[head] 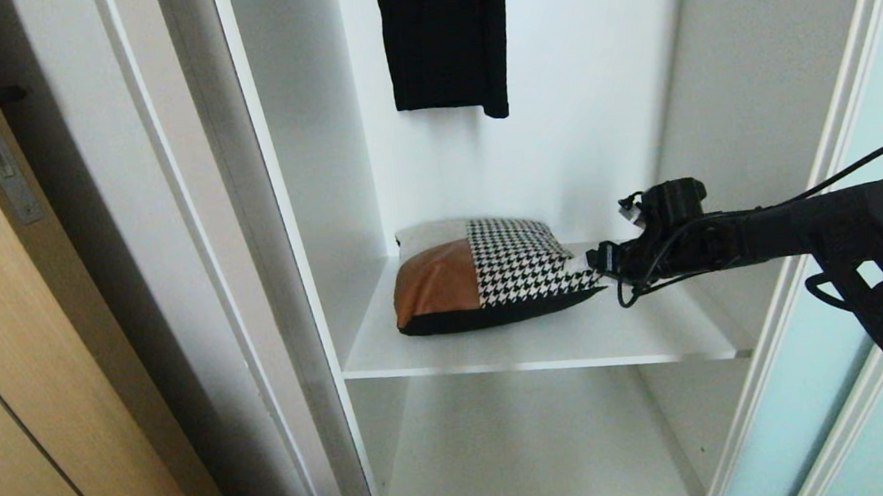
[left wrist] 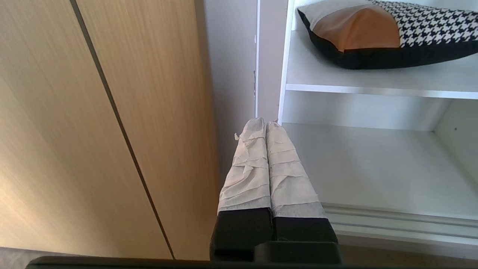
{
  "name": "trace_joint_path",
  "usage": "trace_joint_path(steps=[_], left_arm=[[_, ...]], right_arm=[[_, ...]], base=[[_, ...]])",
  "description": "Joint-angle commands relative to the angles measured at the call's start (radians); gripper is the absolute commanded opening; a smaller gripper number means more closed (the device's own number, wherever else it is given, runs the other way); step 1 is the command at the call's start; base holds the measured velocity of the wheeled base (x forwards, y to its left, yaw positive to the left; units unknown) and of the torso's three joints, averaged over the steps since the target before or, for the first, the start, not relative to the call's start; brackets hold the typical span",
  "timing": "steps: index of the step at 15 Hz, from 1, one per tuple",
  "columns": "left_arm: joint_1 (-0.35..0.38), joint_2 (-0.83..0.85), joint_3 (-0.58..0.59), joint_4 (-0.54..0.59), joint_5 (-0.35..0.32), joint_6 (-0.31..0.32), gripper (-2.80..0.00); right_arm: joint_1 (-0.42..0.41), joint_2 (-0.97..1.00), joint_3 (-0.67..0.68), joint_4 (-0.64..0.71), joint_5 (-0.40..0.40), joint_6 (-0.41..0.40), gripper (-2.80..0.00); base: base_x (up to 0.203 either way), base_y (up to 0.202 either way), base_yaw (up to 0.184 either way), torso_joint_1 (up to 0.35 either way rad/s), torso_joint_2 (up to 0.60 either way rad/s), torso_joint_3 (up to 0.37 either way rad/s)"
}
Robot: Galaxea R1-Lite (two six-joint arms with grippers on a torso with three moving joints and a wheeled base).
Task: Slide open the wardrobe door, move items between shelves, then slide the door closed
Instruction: Place the pillow on the lower shelf
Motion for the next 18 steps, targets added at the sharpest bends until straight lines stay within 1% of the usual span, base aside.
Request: trace_joint_path(steps=[1, 3, 8, 12, 14, 16, 18], left_arm=[[0.001, 0.002, 0.002, 0.0, 0.001, 0.0, -2.8], [0.001, 0.002, 0.002, 0.0, 0.001, 0.0, -2.8], [0.001, 0.002, 0.002, 0.0, 0.001, 0.0, -2.8], [0.001, 0.002, 0.002, 0.0, 0.001, 0.0, -2.8], [0.001, 0.002, 0.002, 0.0, 0.001, 0.0, -2.8], [0.001, 0.002, 0.002, 0.0, 0.001, 0.0, -2.8], [0.001, 0.002, 0.002, 0.0, 0.001, 0.0, -2.8]], right_arm=[[0.0, 0.048, -0.001, -0.049, -0.008, 0.002, 0.0], [-0.008, 0.072, 0.0, -0.07, -0.048, 0.002, 0.0], [-0.052, 0.042, 0.015, -0.061, -0.042, 0.006, 0.0], [-0.055, 0.071, -0.001, -0.076, -0.042, 0.001, 0.0], [-0.052, 0.101, -0.003, -0.122, -0.042, -0.001, 0.0], [-0.046, 0.14, -0.005, -0.211, -0.042, -0.004, 0.0], [-0.032, 0.159, -0.005, -0.233, -0.032, -0.007, 0.0]], base=[[0.0, 0.0, 0.0, 0.0, 0.0, 0.0], [0.0, 0.0, 0.0, 0.0, 0.0, 0.0], [0.0, 0.0, 0.0, 0.0, 0.0, 0.0], [0.0, 0.0, 0.0, 0.0, 0.0, 0.0], [0.0, 0.0, 0.0, 0.0, 0.0, 0.0], [0.0, 0.0, 0.0, 0.0, 0.0, 0.0], [0.0, 0.0, 0.0, 0.0, 0.0, 0.0]])
